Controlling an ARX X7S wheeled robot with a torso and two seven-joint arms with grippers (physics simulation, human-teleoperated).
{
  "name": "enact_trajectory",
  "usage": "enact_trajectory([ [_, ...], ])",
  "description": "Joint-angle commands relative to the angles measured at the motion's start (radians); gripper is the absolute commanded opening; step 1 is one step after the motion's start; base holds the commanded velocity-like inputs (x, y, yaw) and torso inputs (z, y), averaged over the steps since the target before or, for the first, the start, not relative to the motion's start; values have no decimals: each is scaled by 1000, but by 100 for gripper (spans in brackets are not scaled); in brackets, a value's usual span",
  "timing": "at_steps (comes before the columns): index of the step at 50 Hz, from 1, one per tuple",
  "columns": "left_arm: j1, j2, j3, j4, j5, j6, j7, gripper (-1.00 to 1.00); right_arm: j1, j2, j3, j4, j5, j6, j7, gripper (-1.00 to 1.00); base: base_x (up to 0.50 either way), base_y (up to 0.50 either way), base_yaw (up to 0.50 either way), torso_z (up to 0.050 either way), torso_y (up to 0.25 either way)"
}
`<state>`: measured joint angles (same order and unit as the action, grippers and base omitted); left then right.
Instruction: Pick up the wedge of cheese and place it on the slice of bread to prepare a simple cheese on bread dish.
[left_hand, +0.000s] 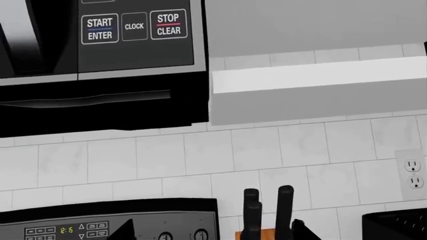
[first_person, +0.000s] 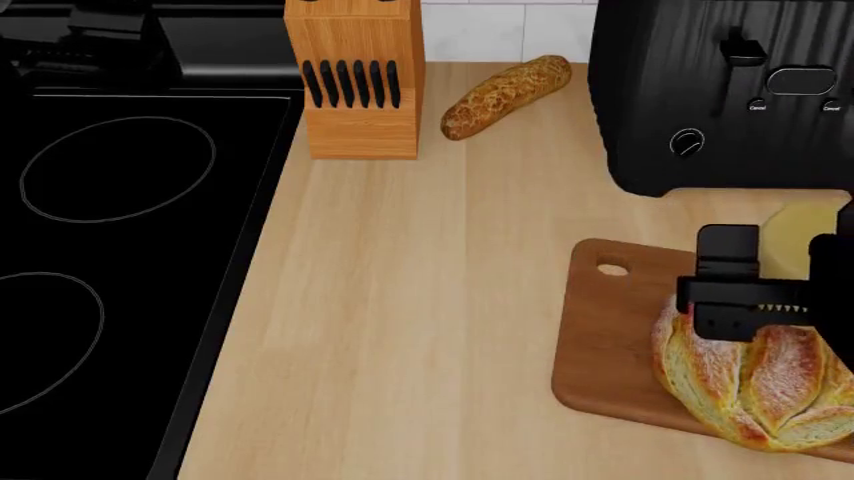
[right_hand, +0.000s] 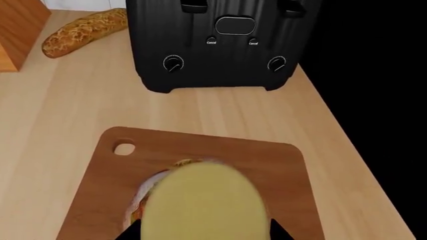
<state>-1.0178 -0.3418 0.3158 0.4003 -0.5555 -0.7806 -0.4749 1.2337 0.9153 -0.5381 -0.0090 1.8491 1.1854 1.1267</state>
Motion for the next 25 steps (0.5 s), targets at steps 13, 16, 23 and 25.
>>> enact_trajectory([
  [13,-1,-3,4,3,-4,3,-6,100,-14,3,-4,-1,-26,0,-25,-100,0,0,0,0,1],
  [16,0,-4,3,3,-4,6,-7,100,-18,0,-8,-3,-27,-1,-27,-100,0,0,0,0,0],
  [23,1,-5,4,1,-6,9,-5,100,-21,-1,-10,2,-35,-7,-34,-100,0,0,0,0,0],
  [25,0,-5,5,0,-7,9,-5,100,-20,-4,-12,7,-40,-8,-37,-100,0,0,0,0,0],
])
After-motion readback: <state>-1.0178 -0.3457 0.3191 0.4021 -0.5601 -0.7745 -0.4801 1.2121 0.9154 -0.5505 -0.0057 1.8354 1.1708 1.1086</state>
